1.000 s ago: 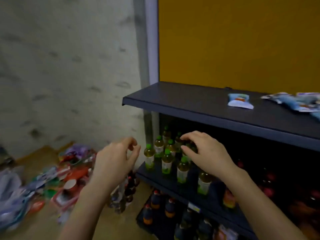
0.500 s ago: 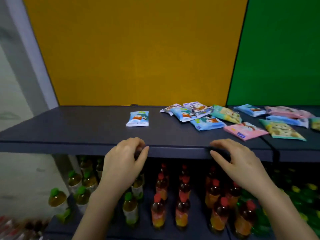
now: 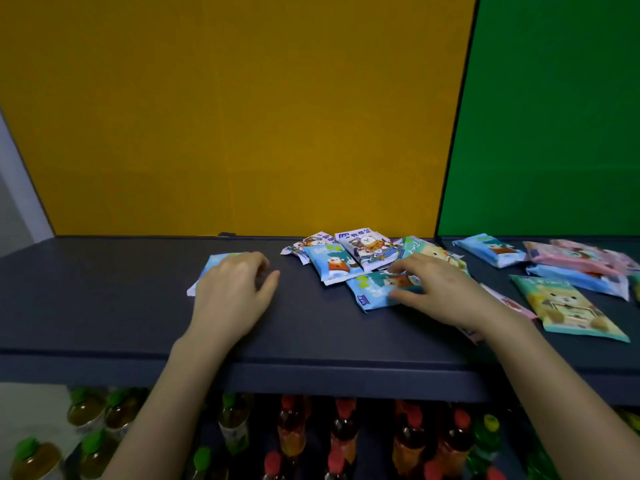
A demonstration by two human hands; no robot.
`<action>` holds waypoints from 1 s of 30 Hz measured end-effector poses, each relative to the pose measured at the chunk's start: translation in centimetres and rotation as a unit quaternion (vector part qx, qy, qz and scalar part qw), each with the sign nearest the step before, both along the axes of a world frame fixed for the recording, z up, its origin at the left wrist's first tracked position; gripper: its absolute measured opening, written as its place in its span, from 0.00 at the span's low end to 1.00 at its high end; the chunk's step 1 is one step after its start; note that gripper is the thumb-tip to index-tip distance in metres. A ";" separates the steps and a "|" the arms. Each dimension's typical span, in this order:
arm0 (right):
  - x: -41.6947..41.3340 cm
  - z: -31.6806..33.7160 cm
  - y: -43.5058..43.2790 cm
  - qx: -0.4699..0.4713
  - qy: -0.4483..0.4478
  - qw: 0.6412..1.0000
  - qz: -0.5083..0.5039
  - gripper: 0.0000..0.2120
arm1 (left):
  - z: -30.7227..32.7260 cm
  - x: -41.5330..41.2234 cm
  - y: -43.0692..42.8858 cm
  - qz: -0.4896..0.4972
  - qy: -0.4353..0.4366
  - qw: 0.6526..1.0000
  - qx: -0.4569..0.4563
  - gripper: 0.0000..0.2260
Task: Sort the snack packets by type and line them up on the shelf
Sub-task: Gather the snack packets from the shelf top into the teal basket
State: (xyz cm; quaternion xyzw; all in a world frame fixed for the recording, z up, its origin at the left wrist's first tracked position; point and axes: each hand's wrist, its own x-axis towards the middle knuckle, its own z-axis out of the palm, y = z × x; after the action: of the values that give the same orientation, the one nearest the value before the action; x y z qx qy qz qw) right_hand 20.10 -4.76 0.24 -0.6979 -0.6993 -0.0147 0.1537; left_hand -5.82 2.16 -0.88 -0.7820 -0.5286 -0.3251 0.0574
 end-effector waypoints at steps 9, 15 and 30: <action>1.3 2.4 4.3 -0.212 -0.002 0.975 0.058 0.38 | 0.4 -2.5 7.4 0.191 0.048 0.949 -0.245 0.34; 0.7 2.3 4.8 -0.231 -0.026 0.971 0.056 0.35 | -0.6 -3.2 8.7 0.170 0.048 0.941 -0.287 0.32; -0.7 2.7 4.3 0.019 0.143 0.989 -0.012 0.26 | 0.4 -4.3 4.8 -0.063 -0.413 0.863 -0.283 0.15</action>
State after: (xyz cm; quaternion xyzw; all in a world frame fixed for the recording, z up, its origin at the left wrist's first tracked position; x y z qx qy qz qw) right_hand 19.44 -0.48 2.96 -0.6984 -0.6610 0.0696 0.2654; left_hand -10.14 6.98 -0.44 -0.5903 -0.5231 -0.4577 -0.4103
